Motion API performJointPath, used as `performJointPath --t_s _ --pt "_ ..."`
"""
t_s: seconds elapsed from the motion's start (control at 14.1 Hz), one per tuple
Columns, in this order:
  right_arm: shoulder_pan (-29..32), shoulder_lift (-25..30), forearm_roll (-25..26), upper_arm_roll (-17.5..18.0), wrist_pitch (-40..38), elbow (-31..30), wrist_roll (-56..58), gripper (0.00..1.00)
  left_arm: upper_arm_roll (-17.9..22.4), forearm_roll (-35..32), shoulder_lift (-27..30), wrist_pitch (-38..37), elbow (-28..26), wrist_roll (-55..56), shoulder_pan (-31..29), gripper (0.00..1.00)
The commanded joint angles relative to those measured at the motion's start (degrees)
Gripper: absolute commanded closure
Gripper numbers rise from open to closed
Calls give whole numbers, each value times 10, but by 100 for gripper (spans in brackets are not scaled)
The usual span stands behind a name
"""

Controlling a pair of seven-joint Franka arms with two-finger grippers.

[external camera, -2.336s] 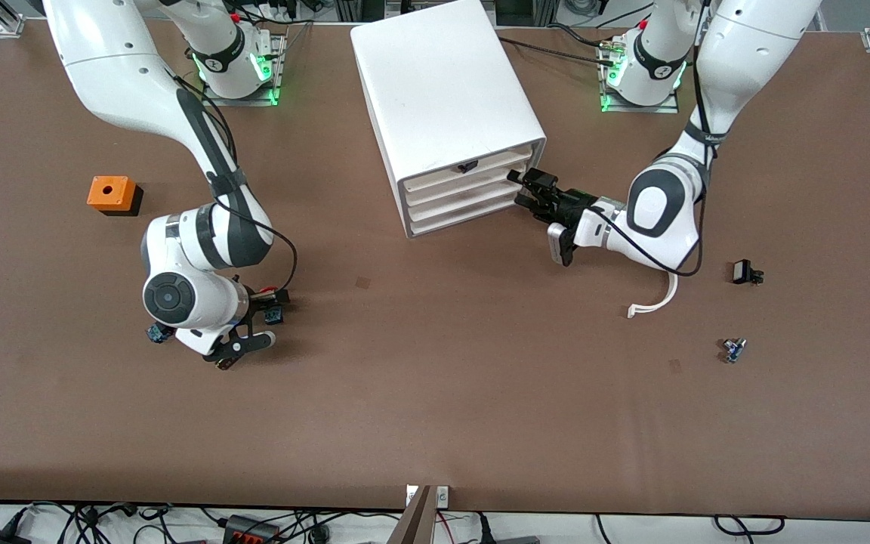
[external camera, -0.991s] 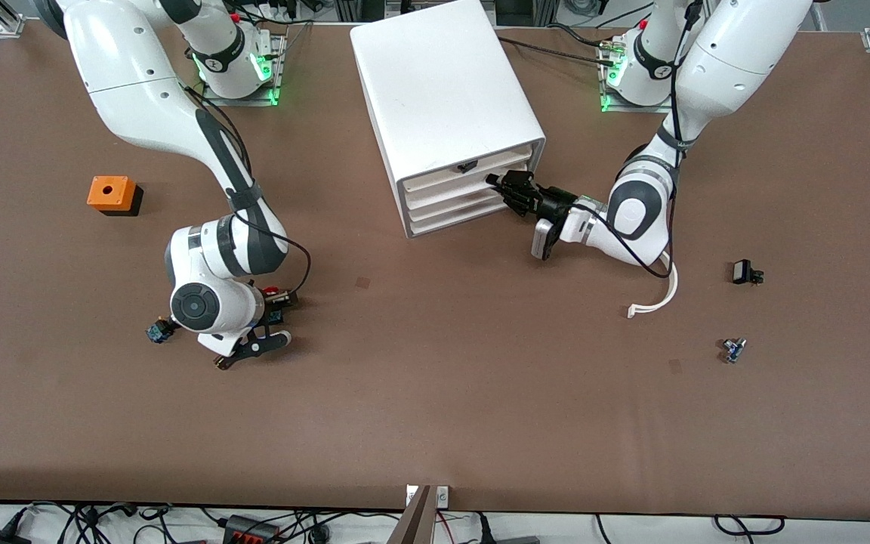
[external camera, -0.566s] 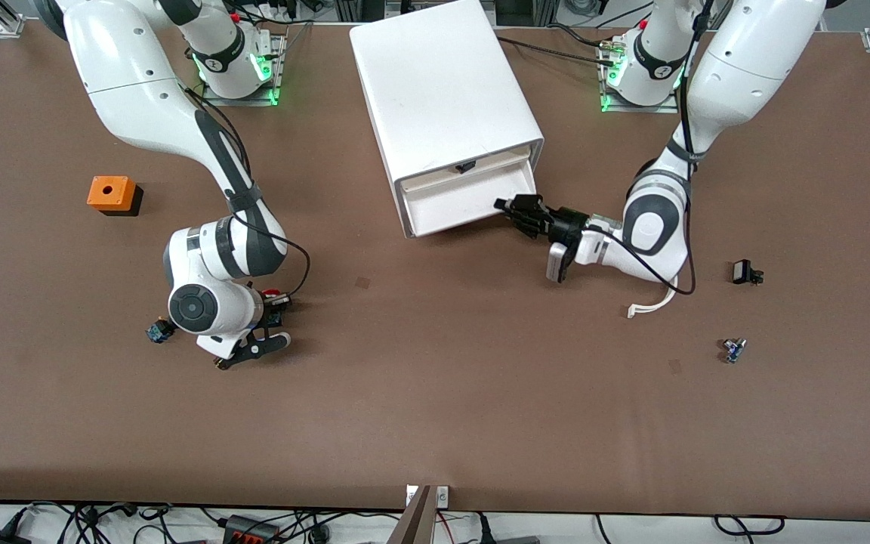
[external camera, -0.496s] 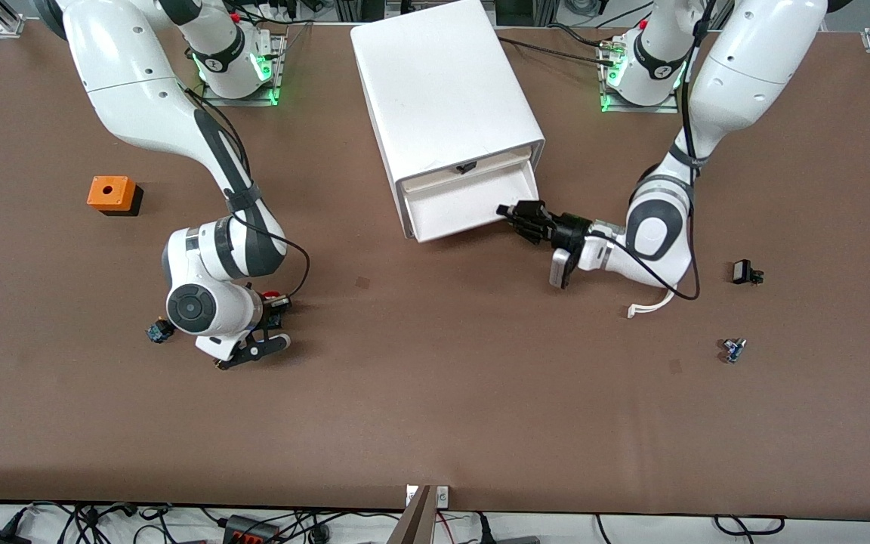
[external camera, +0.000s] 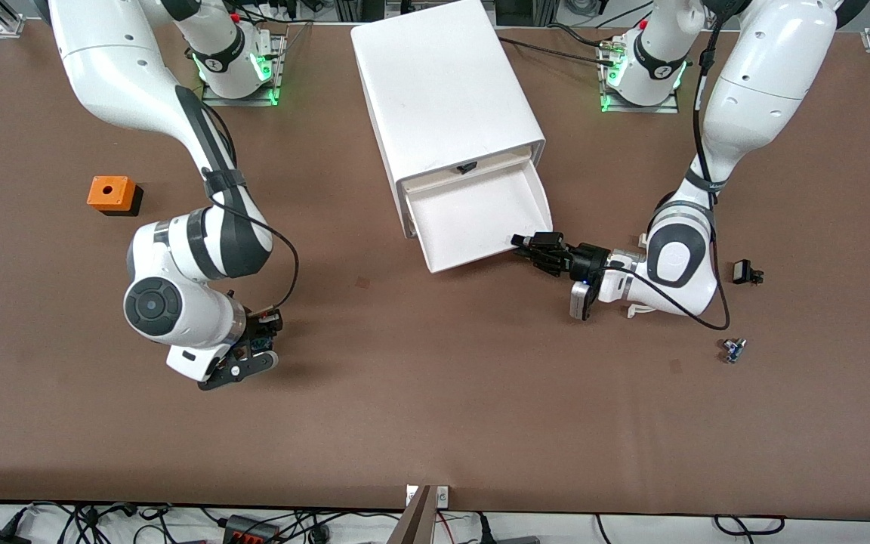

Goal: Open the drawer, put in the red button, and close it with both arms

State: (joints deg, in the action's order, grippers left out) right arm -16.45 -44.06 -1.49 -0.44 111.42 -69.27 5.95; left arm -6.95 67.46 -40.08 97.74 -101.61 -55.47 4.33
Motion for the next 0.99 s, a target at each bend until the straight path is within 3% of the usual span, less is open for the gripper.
performJointPath --t_s 0.0,0.28,0.5,0.92 --pt "-30 -5 -8 -2 -17 55 6 100 2 -79 18 -31 55 94 -8 0" --pt "-96 -1 -5 -8 -79 85 -36 100 2 -236 23 -134 181 314 -29 0" --pt "-130 0 -7 -4 -114 112 -52 100 5 -289 24 -163 242 429 -33 0" --pt "-176 13 -24 13 -46 125 -122 100 1 -594 51 -159 274 480 -26 0"
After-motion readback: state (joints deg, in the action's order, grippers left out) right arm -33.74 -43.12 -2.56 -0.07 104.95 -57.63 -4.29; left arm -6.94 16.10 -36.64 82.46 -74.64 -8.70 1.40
